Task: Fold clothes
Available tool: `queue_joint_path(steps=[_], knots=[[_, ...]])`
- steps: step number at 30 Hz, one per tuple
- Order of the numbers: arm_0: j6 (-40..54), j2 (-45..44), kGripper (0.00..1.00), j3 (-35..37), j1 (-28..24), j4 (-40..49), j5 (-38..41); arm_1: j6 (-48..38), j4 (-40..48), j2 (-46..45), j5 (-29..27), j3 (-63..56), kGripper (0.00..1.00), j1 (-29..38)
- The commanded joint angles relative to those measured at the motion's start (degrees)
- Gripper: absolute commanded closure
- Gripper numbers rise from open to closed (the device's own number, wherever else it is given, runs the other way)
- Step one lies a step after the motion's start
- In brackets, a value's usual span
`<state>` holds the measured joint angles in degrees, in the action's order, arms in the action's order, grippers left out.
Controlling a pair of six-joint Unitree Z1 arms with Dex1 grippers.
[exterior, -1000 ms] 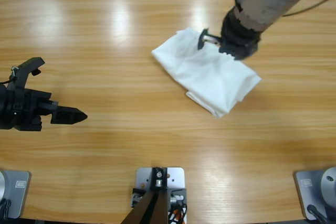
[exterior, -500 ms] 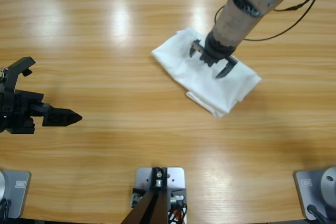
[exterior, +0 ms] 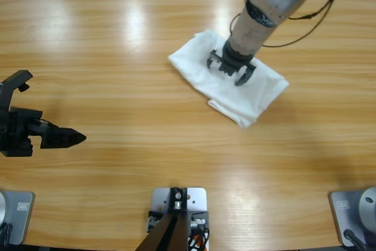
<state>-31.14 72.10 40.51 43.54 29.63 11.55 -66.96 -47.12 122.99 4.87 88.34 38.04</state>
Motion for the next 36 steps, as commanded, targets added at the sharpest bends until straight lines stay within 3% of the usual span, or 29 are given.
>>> queue_joint_path(steps=[1,10,17,23,25,28,32,33,34,35,36], knots=[[-0.4,-2.0,0.000,-3.6,0.1,0.6,0.0,15.0,-12.4,13.1,-2.4,14.3,0.055,1.5],[-0.5,-2.2,0.000,-4.2,-0.1,0.4,-0.1,28.0,-9.4,11.6,1.1,15.0,0.059,8.0],[-0.2,-3.0,0.000,-4.6,-0.1,0.4,-0.2,25.3,-7.7,9.5,4.2,14.2,0.068,13.6],[-0.1,-3.6,0.004,-4.7,-0.1,0.7,-1.4,23.0,-4.8,9.0,6.9,16.6,0.086,14.2],[-0.1,-3.5,0.004,-4.3,-0.1,0.7,-1.5,22.9,-6.0,7.6,5.7,17.0,0.069,14.2],[-0.1,-2.5,0.009,-2.8,-0.1,0.7,-1.5,23.3,-13.0,0.5,-0.8,19.5,0.071,14.2],[-0.1,0.1,0.017,1.9,-0.1,0.7,-1.5,23.4,-16.1,-10.7,-1.0,21.8,0.095,14.2],[-0.2,1.8,0.025,3.4,-0.1,0.7,-1.4,24.1,-16.2,-11.7,0.4,21.4,0.162,14.0],[-0.3,3.8,0.067,4.9,-0.1,0.6,-1.4,25.4,-16.1,-11.7,1.5,20.5,0.320,13.4],[-0.4,6.4,0.148,6.6,-0.1,0.6,-1.2,27.7,-14.5,-11.0,3.2,17.8,0.716,12.6],[-0.5,8.5,0.206,7.9,-0.1,0.5,-1.0,29.3,-12.1,-10.8,4.6,14.7,0.985,12.1]])
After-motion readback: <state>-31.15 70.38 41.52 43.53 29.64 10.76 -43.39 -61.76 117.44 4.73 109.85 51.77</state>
